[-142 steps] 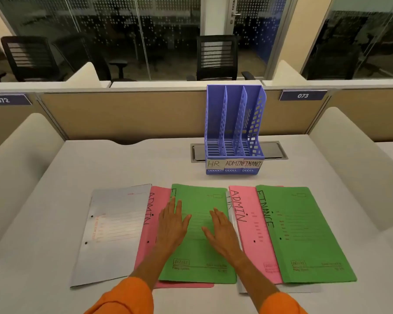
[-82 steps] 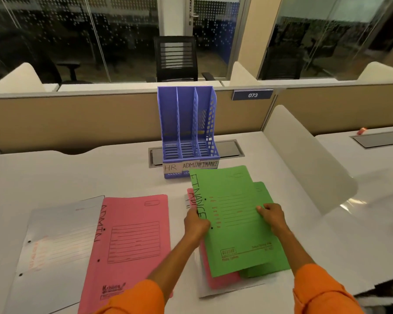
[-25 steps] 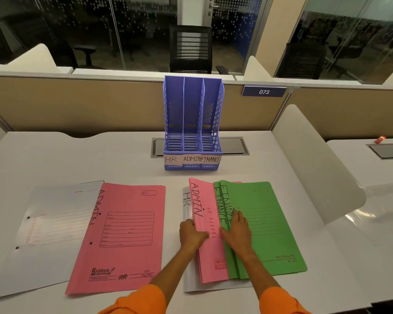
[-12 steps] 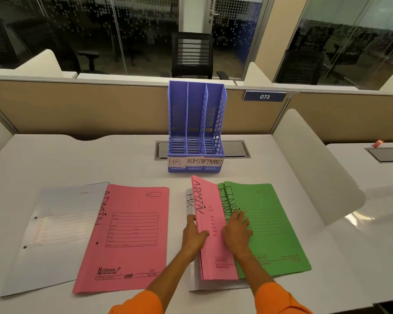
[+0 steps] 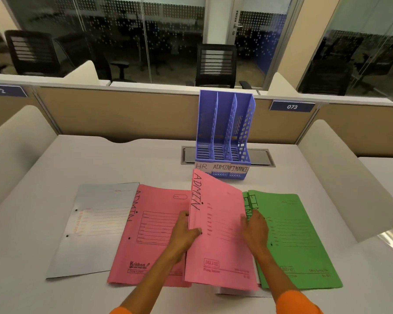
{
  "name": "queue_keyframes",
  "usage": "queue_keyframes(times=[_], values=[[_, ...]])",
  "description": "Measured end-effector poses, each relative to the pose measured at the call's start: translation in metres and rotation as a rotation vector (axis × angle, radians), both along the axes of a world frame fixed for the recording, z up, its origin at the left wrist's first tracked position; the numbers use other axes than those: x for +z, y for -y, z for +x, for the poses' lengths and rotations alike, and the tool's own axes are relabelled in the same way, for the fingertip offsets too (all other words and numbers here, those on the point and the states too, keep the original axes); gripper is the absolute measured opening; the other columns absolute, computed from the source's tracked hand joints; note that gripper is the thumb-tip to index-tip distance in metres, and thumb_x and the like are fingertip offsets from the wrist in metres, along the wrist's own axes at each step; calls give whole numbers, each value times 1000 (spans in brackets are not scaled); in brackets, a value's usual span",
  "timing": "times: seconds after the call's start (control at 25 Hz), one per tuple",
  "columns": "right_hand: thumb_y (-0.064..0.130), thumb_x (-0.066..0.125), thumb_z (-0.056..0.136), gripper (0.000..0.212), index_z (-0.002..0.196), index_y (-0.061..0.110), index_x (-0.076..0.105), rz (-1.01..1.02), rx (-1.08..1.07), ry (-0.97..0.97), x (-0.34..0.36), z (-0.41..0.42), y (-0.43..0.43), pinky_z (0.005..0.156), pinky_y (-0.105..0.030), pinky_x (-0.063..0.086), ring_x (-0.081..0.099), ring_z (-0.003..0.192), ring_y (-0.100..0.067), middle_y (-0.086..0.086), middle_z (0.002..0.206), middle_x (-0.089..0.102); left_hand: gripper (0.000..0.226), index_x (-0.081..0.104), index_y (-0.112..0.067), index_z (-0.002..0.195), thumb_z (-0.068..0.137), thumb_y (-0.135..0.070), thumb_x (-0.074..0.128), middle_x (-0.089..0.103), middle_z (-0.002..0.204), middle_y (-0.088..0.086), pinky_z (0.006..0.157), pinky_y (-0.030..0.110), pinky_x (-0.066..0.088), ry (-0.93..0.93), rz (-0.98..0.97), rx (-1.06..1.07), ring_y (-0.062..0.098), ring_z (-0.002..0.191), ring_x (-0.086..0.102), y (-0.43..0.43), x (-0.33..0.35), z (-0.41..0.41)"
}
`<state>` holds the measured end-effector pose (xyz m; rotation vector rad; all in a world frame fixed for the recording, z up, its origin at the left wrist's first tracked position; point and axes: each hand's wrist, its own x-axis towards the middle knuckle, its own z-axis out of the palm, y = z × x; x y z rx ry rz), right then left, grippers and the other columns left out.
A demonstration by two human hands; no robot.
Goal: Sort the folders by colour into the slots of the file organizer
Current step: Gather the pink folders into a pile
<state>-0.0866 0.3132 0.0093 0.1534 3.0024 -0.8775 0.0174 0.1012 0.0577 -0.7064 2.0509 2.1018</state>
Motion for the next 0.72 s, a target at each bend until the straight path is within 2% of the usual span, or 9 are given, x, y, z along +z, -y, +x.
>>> queue_keyframes(times=[0.12,0.24,0.32,0.4,0.52,0.6,0.72], values=[[43,57,93,49,122,4,53,-283,-34,108,2,4,20,93,-42,49,59,106,-32,-12,118,60,43,43,-29,110,82,-7,67,67,110,5,72,46,62,0,-14,12,26,92,71,32,9,12],[41,64,89,53,124,3,52,-422,-78,270,-1,6,43,93,-43,51,60,107,-31,-12,119,60,43,43,-33,108,81,-9,68,66,110,4,70,43,63,6,-23,26,25,90,72,59,13,22],[31,70,86,46,119,2,56,-464,-123,302,-4,9,59,92,-45,52,61,104,-30,-15,119,63,43,42,-31,110,82,-10,67,65,111,5,71,44,62,26,-29,43,26,91,72,78,11,28],[22,72,84,42,118,3,56,-473,-144,322,-4,15,76,89,-40,52,60,101,-29,-16,119,63,45,41,-25,117,83,-8,65,64,114,6,74,47,62,59,-40,70,26,93,70,95,4,34],[11,72,82,43,120,3,54,-452,-122,325,-4,24,104,88,-36,49,61,105,-31,-17,119,63,51,43,-19,127,83,-1,63,63,119,5,84,49,59,84,-101,123,26,102,65,119,-10,41],[3,71,80,45,121,2,52,-454,-94,327,-5,29,121,83,-31,48,61,101,-29,-18,118,64,55,46,-17,131,81,1,63,62,121,5,87,44,58,104,-169,153,26,106,63,133,-19,44],[-5,65,80,47,123,2,49,-471,-63,336,-8,35,143,80,-33,52,61,95,-27,-21,116,64,51,54,-12,127,79,2,66,65,119,9,88,43,57,135,-268,188,28,106,62,152,-32,48]])
